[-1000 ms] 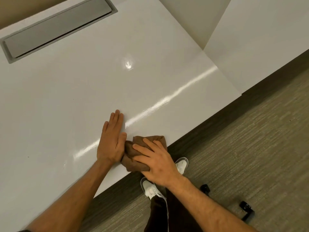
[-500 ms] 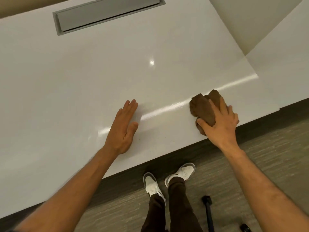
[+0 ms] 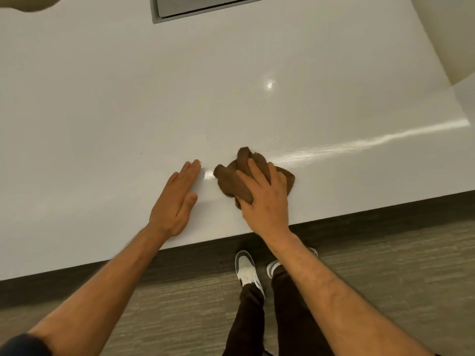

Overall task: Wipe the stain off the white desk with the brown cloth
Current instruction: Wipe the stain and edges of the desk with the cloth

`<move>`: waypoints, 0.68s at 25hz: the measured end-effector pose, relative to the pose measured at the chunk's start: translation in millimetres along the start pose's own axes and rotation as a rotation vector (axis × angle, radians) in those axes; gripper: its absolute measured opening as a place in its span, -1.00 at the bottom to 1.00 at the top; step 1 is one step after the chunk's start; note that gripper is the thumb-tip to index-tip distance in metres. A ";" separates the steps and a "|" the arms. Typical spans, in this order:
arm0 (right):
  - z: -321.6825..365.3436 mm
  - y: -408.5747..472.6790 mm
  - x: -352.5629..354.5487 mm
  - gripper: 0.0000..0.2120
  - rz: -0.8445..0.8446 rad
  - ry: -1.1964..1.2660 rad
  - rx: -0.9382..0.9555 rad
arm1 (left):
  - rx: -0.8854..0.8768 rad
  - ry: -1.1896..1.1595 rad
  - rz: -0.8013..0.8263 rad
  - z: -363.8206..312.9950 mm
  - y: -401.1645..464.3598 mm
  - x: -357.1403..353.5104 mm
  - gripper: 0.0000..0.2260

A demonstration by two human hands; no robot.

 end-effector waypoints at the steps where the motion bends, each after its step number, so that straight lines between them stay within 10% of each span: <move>1: 17.5 -2.4 -13.3 -0.58 0.053 0.011 0.054 | 0.006 -0.032 -0.004 1.3 -0.3 0.4 -0.29; 8: 31.4 -37.6 -28.8 -0.65 0.303 0.076 0.390 | 0.055 -0.082 0.035 -8.1 1.1 1.4 -0.20; 17: -115.9 -57.1 94.3 -0.66 -0.029 -0.019 -0.053 | -0.133 -0.039 0.098 -89.3 44.6 -35.0 -0.24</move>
Point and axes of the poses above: each hand's wrist, its own y-axis towards the middle knuckle, its own x-axis out of the back of the hand, z = x × y, the point moved 9 cm from there along y, towards the middle knuckle, and after that the axes turned 3 degrees about x, right-handed, at the moved point
